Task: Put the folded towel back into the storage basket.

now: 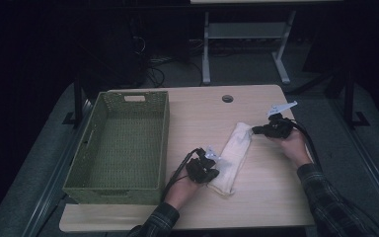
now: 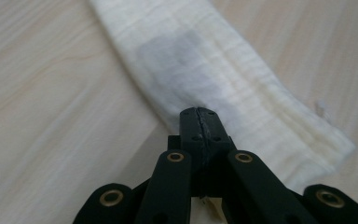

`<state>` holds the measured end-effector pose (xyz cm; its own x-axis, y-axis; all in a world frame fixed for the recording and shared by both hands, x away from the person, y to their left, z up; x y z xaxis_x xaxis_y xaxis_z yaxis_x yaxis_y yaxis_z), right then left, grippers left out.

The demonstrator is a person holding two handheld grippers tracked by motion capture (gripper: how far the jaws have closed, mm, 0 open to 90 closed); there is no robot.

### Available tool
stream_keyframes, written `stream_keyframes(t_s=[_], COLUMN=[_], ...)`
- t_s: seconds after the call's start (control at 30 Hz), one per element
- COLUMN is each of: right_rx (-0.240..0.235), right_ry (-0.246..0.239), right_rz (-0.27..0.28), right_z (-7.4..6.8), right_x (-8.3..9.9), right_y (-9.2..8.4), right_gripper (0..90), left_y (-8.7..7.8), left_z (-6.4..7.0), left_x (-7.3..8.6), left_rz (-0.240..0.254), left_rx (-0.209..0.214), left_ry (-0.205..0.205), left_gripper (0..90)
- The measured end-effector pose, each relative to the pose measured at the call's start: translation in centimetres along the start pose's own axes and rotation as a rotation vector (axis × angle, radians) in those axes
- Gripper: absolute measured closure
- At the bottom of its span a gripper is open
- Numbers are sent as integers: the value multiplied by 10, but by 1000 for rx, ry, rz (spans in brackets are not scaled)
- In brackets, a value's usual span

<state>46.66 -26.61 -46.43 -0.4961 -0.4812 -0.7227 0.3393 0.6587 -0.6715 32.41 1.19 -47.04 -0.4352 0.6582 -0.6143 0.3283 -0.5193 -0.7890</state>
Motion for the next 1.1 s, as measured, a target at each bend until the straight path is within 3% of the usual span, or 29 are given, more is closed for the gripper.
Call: stream_keyframes(t_s=[0.2,0.3,0.43,0.63,0.8,1.1], right_rx=[-3,-3,-5,-10,-19,-26], right_ry=[-6,-14,-18,-29,-32,-36], right_rz=[-5,-6,-8,-5,-10,-12], right_z=[-2,-2,-4,-5,-6,-4], right_x=[-3,-5,-7,-9,-11,-18], right_y=[2,2,3,5,7,4], right_gripper=[897,897,897,896,874,722], left_y=[3,7,11,15,11,4], left_z=[20,32,45,57,47,30], left_x=[-3,-5,-9,-12,-13,-26], left_rz=[-5,11,19,33,49,101], left_rx=[58,93,126,156,166,176], left_ry=[62,62,100,127,113,158], left_gripper=[895,895,894,895,867,561])
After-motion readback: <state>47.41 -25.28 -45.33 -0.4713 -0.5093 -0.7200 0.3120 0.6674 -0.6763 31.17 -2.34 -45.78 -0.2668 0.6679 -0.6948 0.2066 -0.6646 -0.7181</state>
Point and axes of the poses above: each handheld gripper's, and its own axes: y roughly forward along the jaws, x roughly out of its underside, z roughly to its right, the point moved 2 cm from there along y, roughly forward along the jaws, and after that the axes turned 5 degrees about -x, right-handed, at the moved point
